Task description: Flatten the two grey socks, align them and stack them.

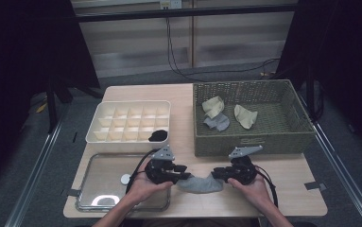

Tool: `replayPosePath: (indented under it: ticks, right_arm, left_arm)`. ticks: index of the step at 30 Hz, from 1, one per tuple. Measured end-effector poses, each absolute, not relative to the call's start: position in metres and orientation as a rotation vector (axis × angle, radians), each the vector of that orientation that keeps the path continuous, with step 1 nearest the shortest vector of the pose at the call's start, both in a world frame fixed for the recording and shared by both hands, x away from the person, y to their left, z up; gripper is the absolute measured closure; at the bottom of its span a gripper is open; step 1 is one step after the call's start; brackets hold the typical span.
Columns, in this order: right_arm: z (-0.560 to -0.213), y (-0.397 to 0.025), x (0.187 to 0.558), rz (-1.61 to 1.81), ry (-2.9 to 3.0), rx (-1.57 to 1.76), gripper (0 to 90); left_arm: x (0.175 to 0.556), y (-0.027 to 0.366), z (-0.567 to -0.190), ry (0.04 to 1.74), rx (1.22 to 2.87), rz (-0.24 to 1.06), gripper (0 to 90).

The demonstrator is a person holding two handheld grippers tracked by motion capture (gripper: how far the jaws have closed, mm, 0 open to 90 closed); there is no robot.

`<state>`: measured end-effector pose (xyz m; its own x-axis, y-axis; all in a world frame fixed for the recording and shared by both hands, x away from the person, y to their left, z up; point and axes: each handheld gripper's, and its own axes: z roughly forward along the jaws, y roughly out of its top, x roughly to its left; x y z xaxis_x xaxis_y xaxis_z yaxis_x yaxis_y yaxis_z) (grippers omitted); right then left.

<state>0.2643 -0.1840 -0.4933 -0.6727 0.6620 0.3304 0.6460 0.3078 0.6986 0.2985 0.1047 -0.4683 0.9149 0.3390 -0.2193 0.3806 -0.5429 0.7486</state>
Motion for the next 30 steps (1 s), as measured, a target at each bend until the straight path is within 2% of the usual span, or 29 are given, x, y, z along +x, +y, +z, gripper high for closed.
replayPosePath:
  ticks: [5,10,13,17,23,30]
  right_arm:
    - [-0.497,-0.181,0.265,1.314,2.543,1.259,73.2]
    - [-0.499,-0.179,0.264,1.287,2.561,1.255,77.3]
    - [-0.501,-0.179,0.263,1.269,2.568,1.25,80.5]
    - [-0.501,-0.179,0.263,1.247,2.563,1.257,87.2]
    - [-0.49,-0.187,0.258,1.266,2.51,1.251,88.1]
    - [-0.483,-0.206,0.251,1.295,2.441,1.278,88.1]
  left_arm:
    - [0.303,0.099,-0.479,0.519,2.253,-0.077,65.2]
    - [0.301,0.097,-0.483,0.494,2.298,-0.099,79.7]
    - [0.302,0.101,-0.482,0.503,2.276,-0.098,84.6]
    - [0.303,0.108,-0.48,0.527,2.235,-0.079,86.1]
    - [0.302,0.116,-0.473,0.555,2.176,-0.043,86.5]
    - [0.301,0.116,-0.475,0.562,2.159,-0.068,86.7]
